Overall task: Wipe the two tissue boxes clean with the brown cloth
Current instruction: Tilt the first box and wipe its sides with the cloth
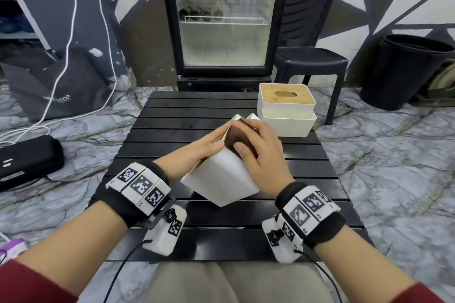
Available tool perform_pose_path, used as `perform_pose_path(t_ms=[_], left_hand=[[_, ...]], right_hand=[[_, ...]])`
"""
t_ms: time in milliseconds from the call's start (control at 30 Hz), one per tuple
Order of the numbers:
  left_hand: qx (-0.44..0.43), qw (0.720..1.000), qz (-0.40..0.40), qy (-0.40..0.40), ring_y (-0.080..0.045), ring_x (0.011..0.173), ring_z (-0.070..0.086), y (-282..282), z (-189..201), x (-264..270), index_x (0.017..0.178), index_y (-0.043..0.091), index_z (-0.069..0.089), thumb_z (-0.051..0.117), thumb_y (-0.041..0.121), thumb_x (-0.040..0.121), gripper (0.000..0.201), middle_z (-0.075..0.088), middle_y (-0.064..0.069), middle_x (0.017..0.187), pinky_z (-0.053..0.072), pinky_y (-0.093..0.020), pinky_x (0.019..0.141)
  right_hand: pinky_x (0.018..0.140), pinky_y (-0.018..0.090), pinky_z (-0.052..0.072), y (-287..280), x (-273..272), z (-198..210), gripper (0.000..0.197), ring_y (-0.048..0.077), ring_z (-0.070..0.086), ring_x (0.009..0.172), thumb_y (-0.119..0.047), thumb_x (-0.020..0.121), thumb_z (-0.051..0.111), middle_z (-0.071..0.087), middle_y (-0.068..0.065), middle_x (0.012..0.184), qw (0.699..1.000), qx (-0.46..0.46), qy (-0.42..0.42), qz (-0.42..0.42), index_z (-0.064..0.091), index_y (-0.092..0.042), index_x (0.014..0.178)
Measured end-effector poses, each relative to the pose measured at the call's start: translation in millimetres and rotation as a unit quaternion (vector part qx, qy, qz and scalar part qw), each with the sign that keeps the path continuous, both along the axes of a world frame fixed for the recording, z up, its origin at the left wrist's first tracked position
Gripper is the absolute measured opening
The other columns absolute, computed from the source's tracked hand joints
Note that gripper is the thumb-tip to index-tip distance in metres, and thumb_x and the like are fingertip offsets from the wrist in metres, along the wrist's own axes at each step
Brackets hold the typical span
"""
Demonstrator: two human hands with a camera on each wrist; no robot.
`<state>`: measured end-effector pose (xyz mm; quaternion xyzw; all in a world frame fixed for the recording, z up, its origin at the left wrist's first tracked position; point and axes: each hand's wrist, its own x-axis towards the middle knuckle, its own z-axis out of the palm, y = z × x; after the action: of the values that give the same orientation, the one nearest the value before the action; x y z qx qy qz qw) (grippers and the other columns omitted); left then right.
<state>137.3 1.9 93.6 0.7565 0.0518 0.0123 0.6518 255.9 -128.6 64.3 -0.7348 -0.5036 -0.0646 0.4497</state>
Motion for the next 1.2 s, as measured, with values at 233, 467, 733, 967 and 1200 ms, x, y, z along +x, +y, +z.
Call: perform_pose_path(t_ms=[233,467,733,967,1200], left_hand=[[-0.007,1.0,-0.001,0.004,0.003,0.119,0.052,0.9,2.3,-0.7,0.137,0.046,0.029,0.039,0.031,0.092,0.049,0.048,0.025,0.136,0.045,-0.01,0.083],[-0.013,1.0,-0.024,-0.001,0.001,0.124,0.048,4.0,0.2,2.8,0.148,0.032,0.019,0.036,0.026,0.09,0.061,0.039,0.017,0.147,0.044,-0.011,0.086],[-0.031,0.999,-0.02,0.005,0.0,0.124,0.048,5.8,-3.7,3.3,0.148,0.037,0.018,0.038,0.03,0.089,0.063,0.04,0.023,0.144,0.045,-0.014,0.085],[-0.035,0.999,-0.016,0.006,0.004,0.119,0.051,7.0,-2.4,-0.4,0.147,0.034,0.018,0.036,0.028,0.088,0.062,0.038,0.021,0.145,0.046,-0.012,0.081],[-0.042,0.999,0.006,0.003,0.002,0.117,0.053,7.5,-0.3,-4.6,0.147,0.034,0.02,0.041,0.038,0.085,0.066,0.04,0.017,0.145,0.047,-0.014,0.081]], right_hand=[[0.103,0.046,0.03,15.5,22.5,3.9,0.044,0.018,0.037,0.12,-0.03,0.086,0.044,0.046,0.0,0.13,1.0,-0.004,0.021,-0.019,0.048,-0.028,0.13],[0.103,0.045,0.029,22.6,45.3,5.8,0.039,0.021,0.035,0.119,-0.022,0.093,0.047,0.044,0.003,0.13,0.998,-0.024,0.025,-0.05,0.046,-0.026,0.132],[0.098,0.044,0.032,22.0,60.1,2.9,0.038,0.021,0.036,0.114,-0.025,0.095,0.041,0.048,0.004,0.124,0.995,-0.056,0.048,-0.071,0.043,-0.027,0.133],[0.099,0.044,0.032,17.9,67.5,-2.9,0.035,0.026,0.04,0.113,-0.026,0.096,0.039,0.053,0.007,0.122,0.992,-0.076,0.055,-0.081,0.046,-0.024,0.13],[0.102,0.042,0.031,5.9,70.5,-14.6,0.032,0.023,0.041,0.117,-0.024,0.096,0.04,0.053,0.007,0.121,0.991,-0.056,0.1,-0.068,0.048,-0.021,0.127]])
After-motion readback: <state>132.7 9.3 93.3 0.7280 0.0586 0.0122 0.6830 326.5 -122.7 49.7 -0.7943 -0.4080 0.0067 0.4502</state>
